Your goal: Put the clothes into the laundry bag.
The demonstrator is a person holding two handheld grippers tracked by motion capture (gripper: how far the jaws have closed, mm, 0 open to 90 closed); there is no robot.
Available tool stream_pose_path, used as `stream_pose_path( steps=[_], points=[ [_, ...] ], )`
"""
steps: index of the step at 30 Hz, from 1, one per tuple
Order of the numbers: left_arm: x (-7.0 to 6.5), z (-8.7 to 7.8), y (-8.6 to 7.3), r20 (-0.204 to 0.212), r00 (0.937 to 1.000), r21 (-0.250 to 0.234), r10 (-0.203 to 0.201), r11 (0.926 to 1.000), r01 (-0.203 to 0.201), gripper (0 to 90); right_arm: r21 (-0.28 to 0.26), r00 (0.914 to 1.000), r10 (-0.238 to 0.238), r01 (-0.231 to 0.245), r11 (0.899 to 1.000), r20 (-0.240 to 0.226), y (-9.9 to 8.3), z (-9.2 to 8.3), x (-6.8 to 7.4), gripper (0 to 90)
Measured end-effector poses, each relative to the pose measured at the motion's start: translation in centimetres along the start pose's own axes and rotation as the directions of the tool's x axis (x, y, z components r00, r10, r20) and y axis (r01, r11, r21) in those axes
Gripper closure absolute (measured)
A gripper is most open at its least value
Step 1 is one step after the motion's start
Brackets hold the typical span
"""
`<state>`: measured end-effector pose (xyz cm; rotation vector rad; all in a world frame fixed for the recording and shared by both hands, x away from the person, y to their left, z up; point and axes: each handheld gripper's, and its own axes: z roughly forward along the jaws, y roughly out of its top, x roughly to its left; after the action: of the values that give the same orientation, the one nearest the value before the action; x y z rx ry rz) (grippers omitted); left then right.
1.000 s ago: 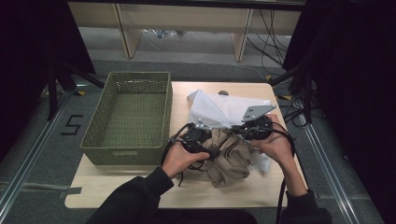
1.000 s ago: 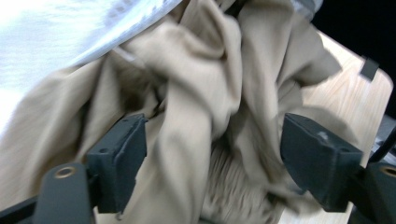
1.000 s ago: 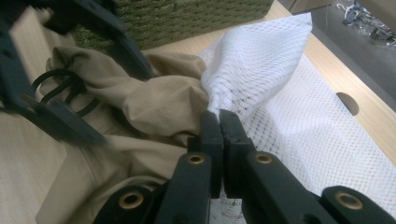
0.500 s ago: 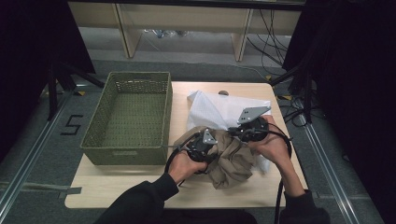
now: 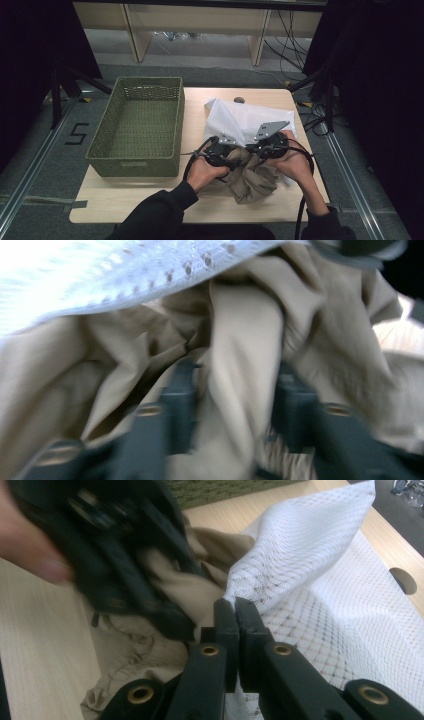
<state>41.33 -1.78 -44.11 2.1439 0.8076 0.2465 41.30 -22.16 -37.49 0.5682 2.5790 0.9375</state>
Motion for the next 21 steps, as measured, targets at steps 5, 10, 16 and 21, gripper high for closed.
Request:
stream_pose_path(
  steps=[5, 10, 16, 21],
  points=[
    [1.2, -3.2, -0.9, -0.129, 0.9905, 0.046, 0.048, 0.9981, -0.042, 23.5, -0.003, 0.9999, 0.005, -0.005, 1.0, 0.015, -0.1, -0.2, -0.3, 90.0],
    [2.2, -1.2, -1.8, -0.125, 0.9922, 0.116, -0.007, 0.993, 0.022, 16.6, -0.011, 0.9999, -0.012, 0.013, 1.0, 0.012, 0.1, -0.3, -0.3, 90.0],
    [3.4, 2.5, -3.3, -0.006, 0.9992, 0.145, -0.039, 0.9886, 0.039, 57.3, -0.009, 0.9999, -0.009, 0.009, 1.0, 0.005, 0.0, 0.0, -0.3, 90.0],
    [1.3, 0.9, -2.3, 0.009, 0.9997, 0.08, 0.023, 0.9965, -0.023, 76.1, -0.003, 1.0, 0.0, 0.0, 1.0, 0.003, 0.0, 0.5, -0.4, 90.0]
  ],
)
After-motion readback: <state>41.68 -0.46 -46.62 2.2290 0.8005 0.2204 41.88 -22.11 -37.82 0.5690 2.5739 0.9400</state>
